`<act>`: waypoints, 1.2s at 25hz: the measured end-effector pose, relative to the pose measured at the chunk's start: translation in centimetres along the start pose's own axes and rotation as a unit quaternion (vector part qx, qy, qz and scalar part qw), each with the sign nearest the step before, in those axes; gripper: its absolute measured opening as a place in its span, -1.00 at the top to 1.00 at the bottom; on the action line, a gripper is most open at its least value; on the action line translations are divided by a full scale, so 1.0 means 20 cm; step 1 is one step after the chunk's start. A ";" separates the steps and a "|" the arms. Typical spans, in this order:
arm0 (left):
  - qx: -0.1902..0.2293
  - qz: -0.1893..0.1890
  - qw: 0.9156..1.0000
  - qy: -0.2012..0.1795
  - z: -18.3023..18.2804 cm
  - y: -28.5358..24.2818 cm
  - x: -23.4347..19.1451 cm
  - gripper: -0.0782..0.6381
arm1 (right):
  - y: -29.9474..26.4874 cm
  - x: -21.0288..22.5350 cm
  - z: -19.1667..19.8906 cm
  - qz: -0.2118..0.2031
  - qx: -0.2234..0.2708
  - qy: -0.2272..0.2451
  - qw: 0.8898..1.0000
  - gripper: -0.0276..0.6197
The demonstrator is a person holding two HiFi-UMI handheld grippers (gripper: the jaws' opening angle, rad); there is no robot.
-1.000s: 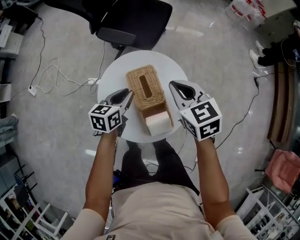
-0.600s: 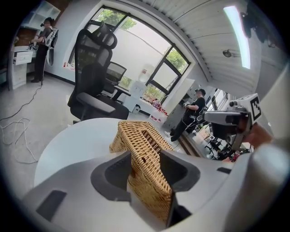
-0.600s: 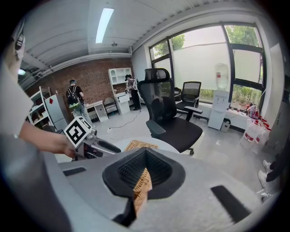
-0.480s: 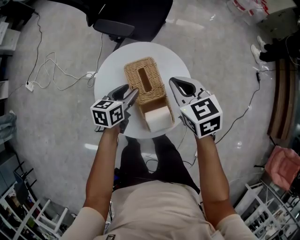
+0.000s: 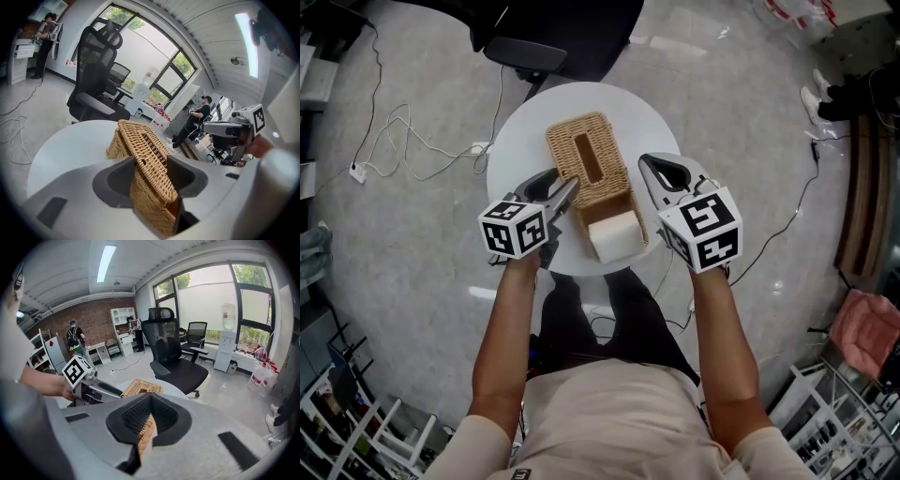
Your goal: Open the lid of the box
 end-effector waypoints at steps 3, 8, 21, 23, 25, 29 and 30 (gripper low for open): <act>0.008 0.004 1.000 -0.003 -0.03 0.02 0.04 0.25 | 0.00 0.00 0.00 0.000 -0.002 0.002 1.000 0.93; 0.017 0.012 1.000 -0.020 -0.08 0.05 0.12 0.25 | -0.01 -0.04 -0.02 -0.011 0.001 0.005 1.000 0.93; 0.029 0.038 0.998 -0.051 -0.21 0.08 0.33 0.30 | 0.03 -0.27 -0.07 -0.079 0.003 0.042 0.996 0.76; 0.029 0.041 0.997 -0.054 -0.23 0.07 0.35 0.31 | 0.02 -0.31 -0.08 -0.090 0.002 0.049 0.995 0.72; 0.028 0.045 0.997 -0.057 -0.24 0.06 0.37 0.33 | 0.02 -0.34 -0.07 -0.100 -0.003 0.057 0.993 0.68; 0.024 0.056 0.996 -0.066 -0.28 0.03 0.43 0.35 | 0.02 -0.41 -0.05 -0.114 -0.022 0.074 0.990 0.59; 0.022 0.060 0.996 -0.069 -0.28 0.03 0.44 0.36 | 0.01 -0.41 -0.04 -0.114 -0.028 0.079 0.990 0.58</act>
Point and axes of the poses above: the fingertips, and each gripper's own axes: y backward along the fingers, x to its right, z out of its underside, the point moved 1 cm from there along y, backward along the fingers, and after that the axes turned 6 degrees about y, right-handed, at the moved point
